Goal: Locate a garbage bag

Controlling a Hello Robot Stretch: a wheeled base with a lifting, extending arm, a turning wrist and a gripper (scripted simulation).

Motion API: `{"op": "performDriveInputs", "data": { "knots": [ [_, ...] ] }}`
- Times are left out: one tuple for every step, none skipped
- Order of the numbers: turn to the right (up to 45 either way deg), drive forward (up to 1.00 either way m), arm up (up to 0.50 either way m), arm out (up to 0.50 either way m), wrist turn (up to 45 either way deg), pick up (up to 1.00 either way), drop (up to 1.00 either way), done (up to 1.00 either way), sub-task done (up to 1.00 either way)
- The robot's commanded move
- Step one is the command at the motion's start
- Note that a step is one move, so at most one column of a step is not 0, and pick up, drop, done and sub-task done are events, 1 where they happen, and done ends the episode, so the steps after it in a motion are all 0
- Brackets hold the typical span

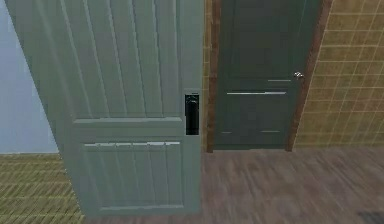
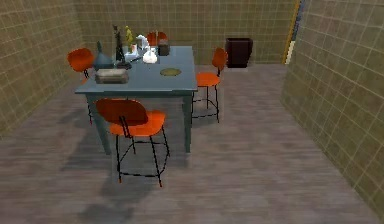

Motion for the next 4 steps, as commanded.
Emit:
{"op": "performDriveInputs", "data": {
  "knots": [
    [45.0,0.0,0.0,0.0,0.0,0.0,0.0,0.0,0.0],
    [36.0,0.0,0.0,0.0,0.0,0.0,0.0,0.0,0.0],
    [0.0,0.4,0.0,0.0,0.0,0.0,0.0,0.0,0.0],
    [45.0,0.0,0.0,0.0,0.0,0.0,0.0,0.0,0.0]
  ]
}}
